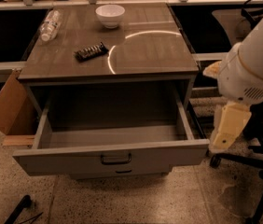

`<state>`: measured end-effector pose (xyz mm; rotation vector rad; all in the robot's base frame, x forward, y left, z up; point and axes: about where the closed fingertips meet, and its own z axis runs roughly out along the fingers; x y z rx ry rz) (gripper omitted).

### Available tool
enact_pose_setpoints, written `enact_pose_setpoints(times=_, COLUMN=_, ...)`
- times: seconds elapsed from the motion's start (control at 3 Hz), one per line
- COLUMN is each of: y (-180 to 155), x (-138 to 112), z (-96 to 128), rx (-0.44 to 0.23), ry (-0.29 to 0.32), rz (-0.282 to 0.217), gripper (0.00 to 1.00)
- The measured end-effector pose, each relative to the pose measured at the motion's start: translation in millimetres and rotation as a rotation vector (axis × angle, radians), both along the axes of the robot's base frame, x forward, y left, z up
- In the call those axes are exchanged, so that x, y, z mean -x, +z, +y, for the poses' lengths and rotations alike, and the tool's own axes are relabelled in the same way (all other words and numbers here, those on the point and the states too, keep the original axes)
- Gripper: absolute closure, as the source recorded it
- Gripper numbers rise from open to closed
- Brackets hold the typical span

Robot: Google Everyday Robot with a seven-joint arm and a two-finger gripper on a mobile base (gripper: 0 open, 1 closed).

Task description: Close top drawer

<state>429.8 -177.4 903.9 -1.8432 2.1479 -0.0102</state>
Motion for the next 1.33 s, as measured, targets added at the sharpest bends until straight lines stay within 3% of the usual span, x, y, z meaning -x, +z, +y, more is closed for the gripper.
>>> enact_pose_setpoints(times=0.33, y=-44.1, x=10.1, z=23.9, rx=-0.072, ry=0.054, rz=0.03, gripper=0.0)
enact_pose_setpoints(times=0.67, y=-44.1, x=10.1, z=23.9, rx=-0.072, ry=0.054, rz=0.03, gripper=0.0)
enact_pose_setpoints(times=1.0, y=-68.3, x=12.4, z=28.3, rx=-0.081, ry=0.098, rz=0.059, gripper=0.0)
enact_pose_setpoints(times=1.33, y=-100.1, x=15.0, z=33.4, rx=-0.079, ry=0.136, rz=0.09, gripper=0.17)
